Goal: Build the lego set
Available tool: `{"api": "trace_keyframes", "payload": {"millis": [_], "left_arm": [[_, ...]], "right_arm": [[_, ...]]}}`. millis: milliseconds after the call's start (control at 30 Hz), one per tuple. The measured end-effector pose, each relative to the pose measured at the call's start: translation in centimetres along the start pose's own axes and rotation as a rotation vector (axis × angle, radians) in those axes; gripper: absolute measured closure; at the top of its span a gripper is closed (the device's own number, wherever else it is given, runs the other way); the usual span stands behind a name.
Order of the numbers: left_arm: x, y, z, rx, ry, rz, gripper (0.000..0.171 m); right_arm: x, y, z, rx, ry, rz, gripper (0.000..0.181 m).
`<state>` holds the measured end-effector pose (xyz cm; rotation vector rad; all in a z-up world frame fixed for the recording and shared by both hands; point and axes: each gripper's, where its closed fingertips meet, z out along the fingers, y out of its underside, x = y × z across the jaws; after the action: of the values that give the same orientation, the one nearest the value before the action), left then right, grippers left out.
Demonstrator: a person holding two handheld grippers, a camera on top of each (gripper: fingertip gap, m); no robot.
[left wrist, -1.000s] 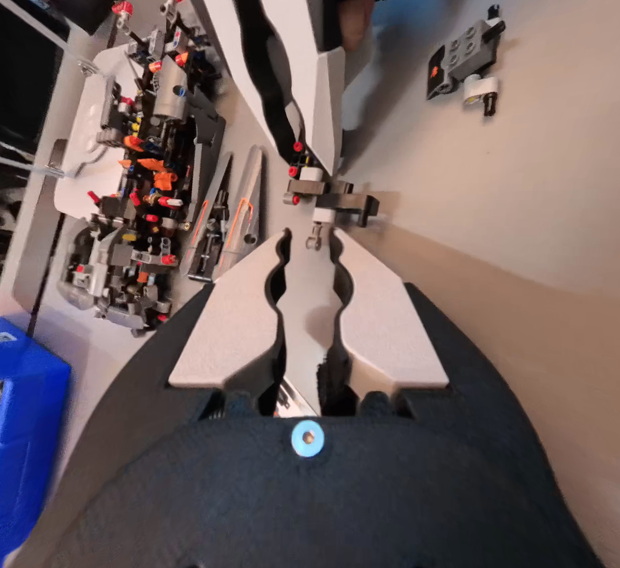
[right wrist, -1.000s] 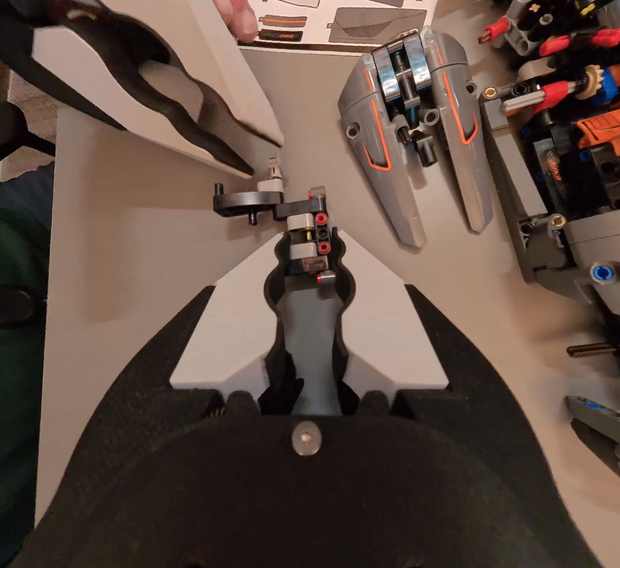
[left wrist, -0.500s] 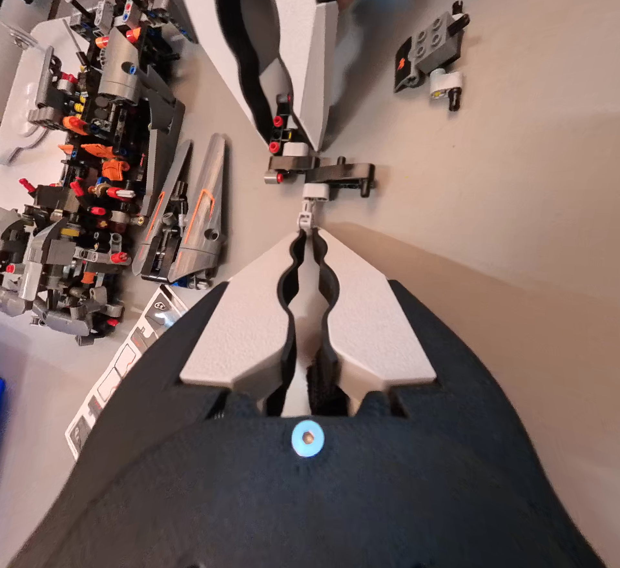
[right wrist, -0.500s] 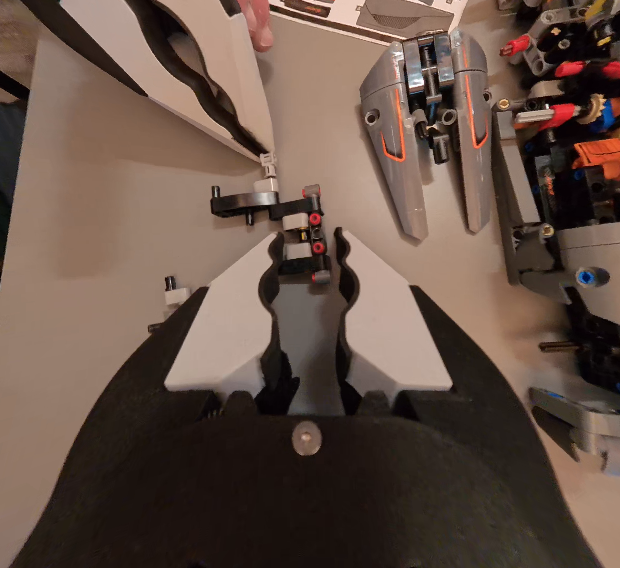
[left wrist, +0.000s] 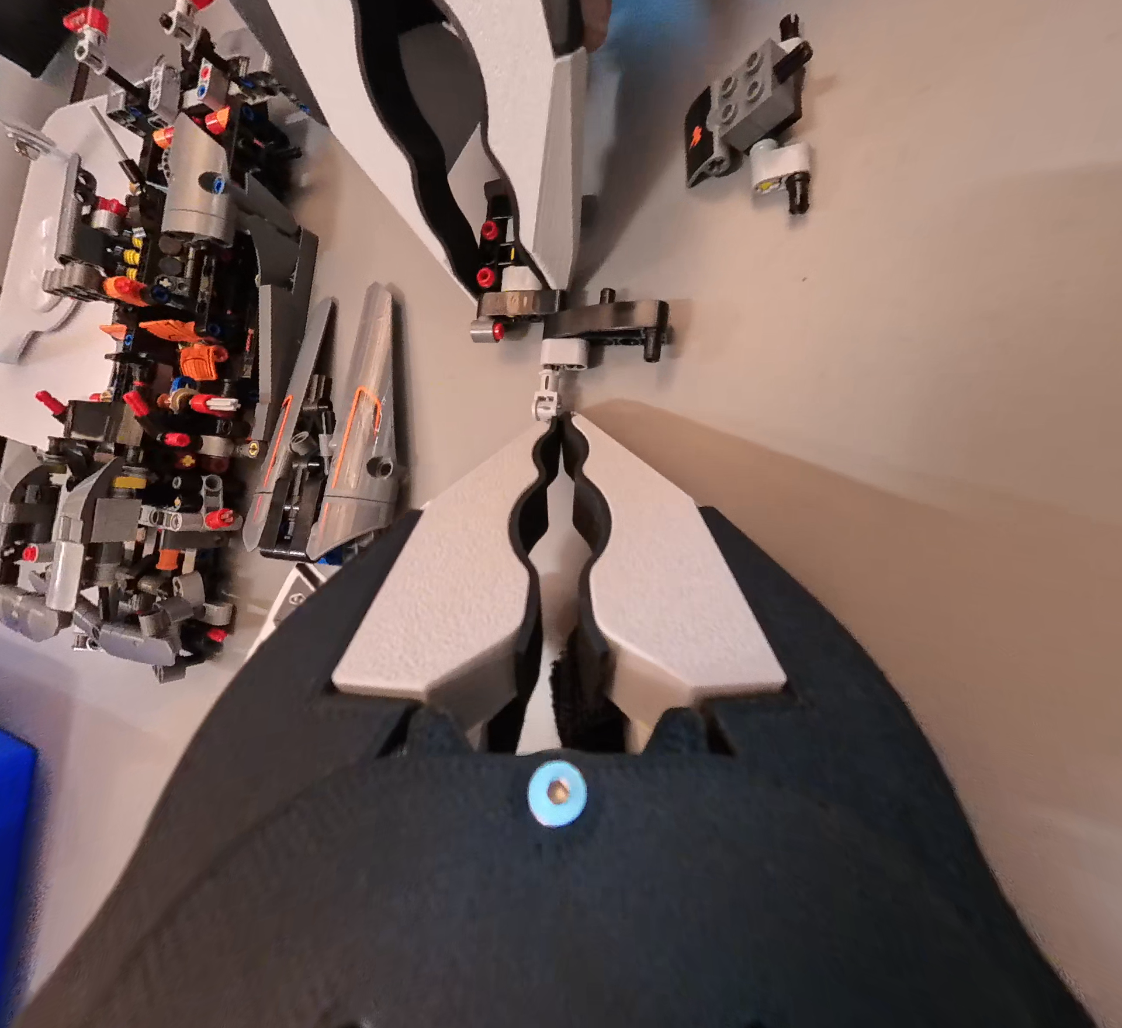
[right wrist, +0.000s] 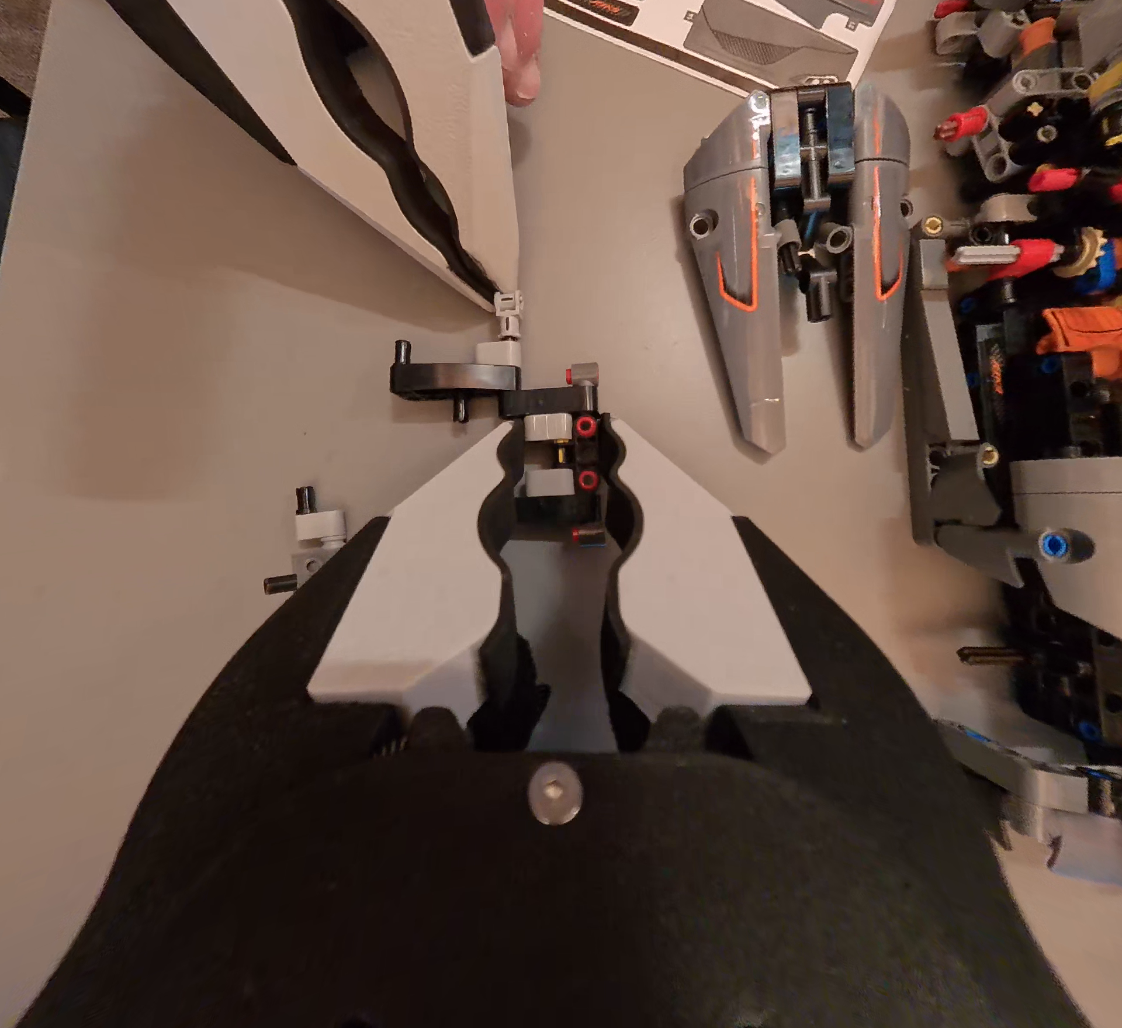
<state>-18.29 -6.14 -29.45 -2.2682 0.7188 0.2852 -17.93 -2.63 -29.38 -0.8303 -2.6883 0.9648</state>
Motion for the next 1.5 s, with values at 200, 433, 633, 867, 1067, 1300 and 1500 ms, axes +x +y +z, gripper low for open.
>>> {"api": "trace_keyframes", "payload": {"millis": [200, 433, 633, 867, 1067, 1300, 1500], "left_arm": [[-0.1, 0.0, 0.1, -0.004, 0.03, 0.014, 0.171], [-0.1, -0.1, 0.1, -0.012, 0.026, 0.06, 0.171], [-0.1, -0.2, 0.3, -0.032, 0.033, 0.091, 0.171], [-0.1, -0.2, 0.2, -0.007, 0.031, 0.071, 0.171], [-0.6, -0.4, -0.4, 0.056, -0.016, -0.042, 0.159], [-1.3, -1.5, -1.8, 0.181, -0.007, -0.267, 0.145], [-1.5, -2.7, -2.8, 0.25, -0.049, -0.311, 0.135]], "right_arm": [[0.0, 0.0, 0.0, -0.003, -0.003, 0.0, 0.16], [0.0, 0.0, 0.0, -0.011, -0.014, -0.006, 0.16], [0.0, 0.0, 0.0, -0.012, -0.014, 0.001, 0.161], [0.1, 0.1, -0.1, 0.015, 0.007, 0.008, 0.16], [0.7, -0.1, -1.1, 0.044, 0.027, 0.038, 0.16], [1.2, -1.4, -3.3, 0.077, 0.072, 0.028, 0.16], [1.9, -2.3, -4.8, 0.105, 0.11, 0.119, 0.159]]}}
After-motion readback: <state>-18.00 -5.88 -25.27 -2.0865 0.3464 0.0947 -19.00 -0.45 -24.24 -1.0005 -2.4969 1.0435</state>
